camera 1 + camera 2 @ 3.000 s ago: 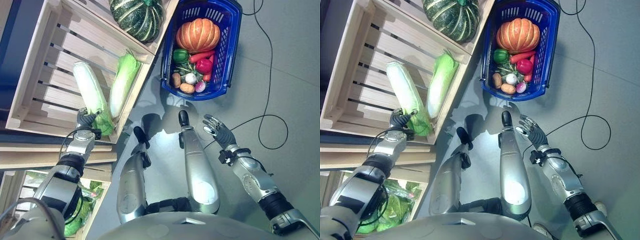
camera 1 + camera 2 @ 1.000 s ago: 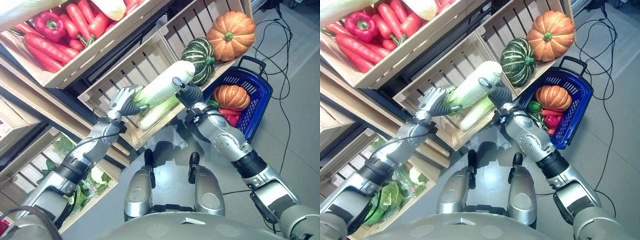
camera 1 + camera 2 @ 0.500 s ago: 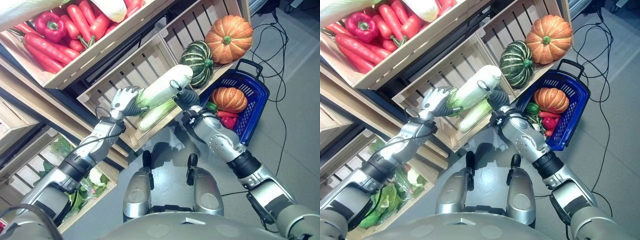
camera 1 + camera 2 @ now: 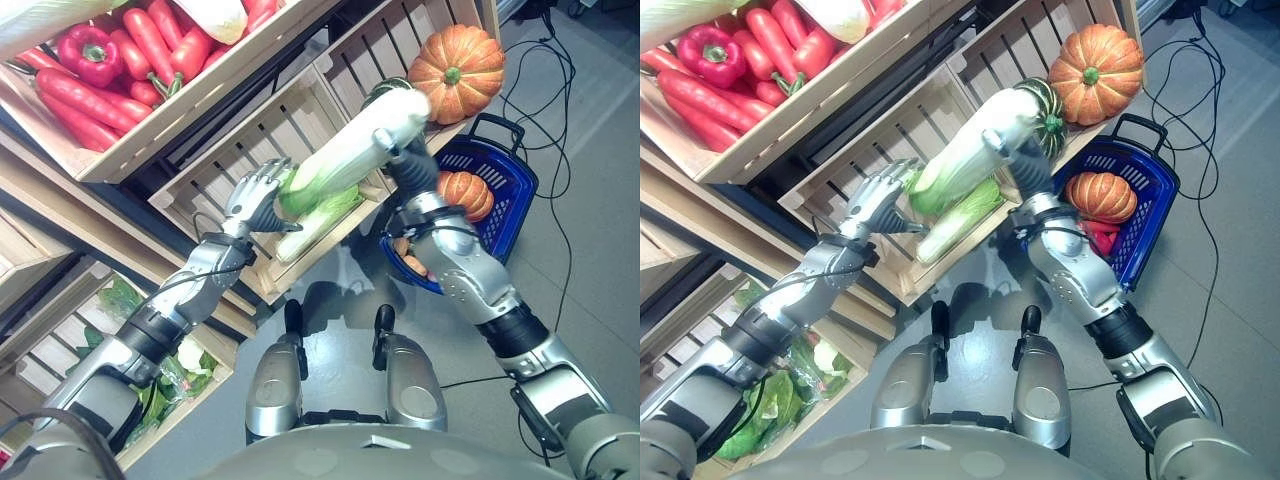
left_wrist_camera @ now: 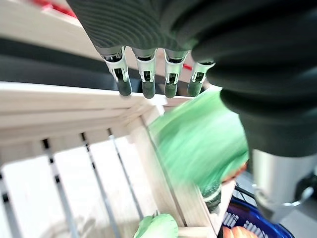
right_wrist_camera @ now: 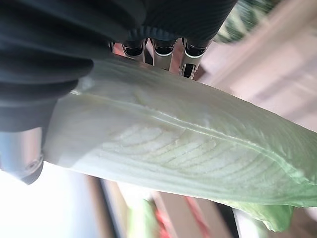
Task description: Pick up fruits and vegetables into the basket
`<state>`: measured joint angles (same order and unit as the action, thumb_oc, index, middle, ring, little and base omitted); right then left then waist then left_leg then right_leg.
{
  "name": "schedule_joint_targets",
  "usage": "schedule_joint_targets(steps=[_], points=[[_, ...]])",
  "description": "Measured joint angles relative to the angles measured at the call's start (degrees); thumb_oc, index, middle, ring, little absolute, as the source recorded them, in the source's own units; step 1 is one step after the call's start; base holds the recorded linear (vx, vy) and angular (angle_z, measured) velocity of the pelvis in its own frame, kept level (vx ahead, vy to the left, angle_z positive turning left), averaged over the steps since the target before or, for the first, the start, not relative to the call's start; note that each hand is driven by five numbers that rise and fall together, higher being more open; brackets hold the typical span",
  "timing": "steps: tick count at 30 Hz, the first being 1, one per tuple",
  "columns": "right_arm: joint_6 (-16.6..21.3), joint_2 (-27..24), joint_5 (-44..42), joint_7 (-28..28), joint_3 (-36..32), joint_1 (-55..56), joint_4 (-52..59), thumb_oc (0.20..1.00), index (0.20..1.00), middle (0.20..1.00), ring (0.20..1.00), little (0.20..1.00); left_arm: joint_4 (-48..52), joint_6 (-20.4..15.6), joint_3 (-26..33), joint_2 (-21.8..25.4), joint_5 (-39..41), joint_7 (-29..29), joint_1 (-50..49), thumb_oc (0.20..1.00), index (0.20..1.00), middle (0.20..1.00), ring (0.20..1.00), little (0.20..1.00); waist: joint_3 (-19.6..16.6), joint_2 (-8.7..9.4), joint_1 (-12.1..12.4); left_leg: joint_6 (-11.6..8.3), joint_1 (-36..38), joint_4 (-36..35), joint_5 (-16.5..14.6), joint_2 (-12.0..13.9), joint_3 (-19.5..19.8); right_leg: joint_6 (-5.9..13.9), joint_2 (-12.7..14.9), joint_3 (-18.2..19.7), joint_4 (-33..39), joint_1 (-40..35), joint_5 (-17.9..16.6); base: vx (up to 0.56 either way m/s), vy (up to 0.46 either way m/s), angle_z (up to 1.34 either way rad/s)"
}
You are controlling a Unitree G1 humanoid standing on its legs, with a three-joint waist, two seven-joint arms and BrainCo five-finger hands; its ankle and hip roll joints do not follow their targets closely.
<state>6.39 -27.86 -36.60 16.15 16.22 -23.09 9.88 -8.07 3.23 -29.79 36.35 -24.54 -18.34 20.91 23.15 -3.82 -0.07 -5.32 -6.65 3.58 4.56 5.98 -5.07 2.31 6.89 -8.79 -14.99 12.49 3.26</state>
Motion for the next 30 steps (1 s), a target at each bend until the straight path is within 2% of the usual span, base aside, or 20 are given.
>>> schedule_joint_targets(steps=[2, 6, 8, 9, 11, 16, 21, 30], points=[[3.1, -0.8, 1.6, 0.6, -5.5, 1.3, 1.7, 0.200, 0.200, 0.200, 0.200, 0.200, -1.1, -0.2, 2.0, -0.9, 5.1, -2.6, -1.2, 1.000, 1.000, 1.000, 1.000, 1.000, 0.3, 0.12, -1.0, 0.20, -0.4, 0.0, -0.2, -0.1, -0.6, 0.19, 0.1, 0.5, 0.0, 0.7, -0.2, -0.08, -0.003, -0.17], [5.5, -1.1, 2.9, 1.7, -9.3, 2.8, 3.1, 0.200, 0.200, 0.200, 0.200, 0.200, -2.4, -1.1, 3.8, -2.3, 8.4, -5.3, -1.5, 1.000, 1.000, 1.000, 1.000, 1.000, 0.5, 0.46, -2.1, 0.23, -1.5, 0.1, -0.2, -0.2, -1.2, 0.26, 0.0, 0.9, -0.1, 2.1, -0.3, -0.04, 0.004, -0.07], [6.9, -1.4, 5.1, 3.4, -11.7, 4.2, 4.0, 0.200, 0.200, 0.200, 0.200, 0.200, -4.3, -1.4, 5.1, -3.9, 11.3, -8.0, -1.5, 1.000, 1.000, 1.000, 1.000, 1.000, 3.0, 1.00, -4.0, 0.15, -1.8, 0.5, -0.3, -0.1, -2.2, 0.12, -0.3, 1.9, -0.5, 3.1, -0.5, -0.12, 0.009, -0.24], [7.7, -2.2, 8.3, 4.8, -13.0, 5.5, 5.2, 0.200, 0.200, 0.200, 0.200, 0.200, -5.8, -2.0, 6.1, -5.8, 13.3, -10.3, -0.9, 1.000, 1.000, 1.000, 1.000, 1.000, 4.5, 1.10, -4.0, 0.20, -2.8, 1.9, -1.0, 0.0, -3.1, 0.09, -0.2, 2.5, -1.7, 4.6, -0.5, -0.12, -0.011, -0.33], [8.2, -3.1, 12.2, 8.4, -15.4, 6.0, 4.8, 0.200, 0.200, 0.200, 0.200, 0.200, -6.9, -2.2, 7.0, -7.6, 16.0, -13.0, 0.4, 1.000, 1.000, 1.000, 1.000, 1.000, 7.5, 1.08, -5.4, 0.32, -5.0, 3.5, -1.3, 0.0, -3.4, 0.00, -0.1, 3.3, -2.9, 6.8, -0.6, -0.09, -0.019, -0.22], [8.1, -3.6, 13.7, 12.5, -16.1, 8.3, 1.6, 0.200, 0.200, 0.200, 0.200, 0.200, -7.1, -2.3, 7.1, -8.7, 18.3, -16.3, 0.8, 1.000, 1.000, 1.000, 1.000, 1.000, 8.1, 1.02, -7.5, 0.11, -6.1, 4.6, -1.6, 0.3, -4.2, -0.20, -0.3, 3.8, -4.3, 8.7, -0.5, -0.04, -0.030, -0.08], [8.5, -4.2, 14.8, 14.9, -16.3, 9.9, -2.1, 0.200, 0.200, 0.200, 0.200, 0.200, -7.0, -2.5, 7.7, -9.2, 20.6, -18.6, 1.8, 1.000, 1.000, 1.000, 1.000, 1.000, 8.2, 1.02, -7.4, 0.22, -9.5, 7.2, -2.4, 0.5, -4.7, -0.41, -0.2, 4.8, -6.9, 12.7, 0.0, -0.03, -0.022, -0.08], [8.3, -4.1, 15.4, 18.6, -15.7, 8.5, -11.8, 0.200, 0.200, 0.200, 0.200, 0.200, -7.1, -2.8, 8.1, -9.5, 22.9, -20.4, 3.6, 1.000, 1.000, 1.000, 1.000, 1.000, 8.5, 0.31, -7.4, 0.37, -16.1, 9.2, -1.7, 0.1, -4.8, -0.85, 0.4, 5.3, -10.9, 20.4, 0.4, -0.02, -0.016, 0.00]])
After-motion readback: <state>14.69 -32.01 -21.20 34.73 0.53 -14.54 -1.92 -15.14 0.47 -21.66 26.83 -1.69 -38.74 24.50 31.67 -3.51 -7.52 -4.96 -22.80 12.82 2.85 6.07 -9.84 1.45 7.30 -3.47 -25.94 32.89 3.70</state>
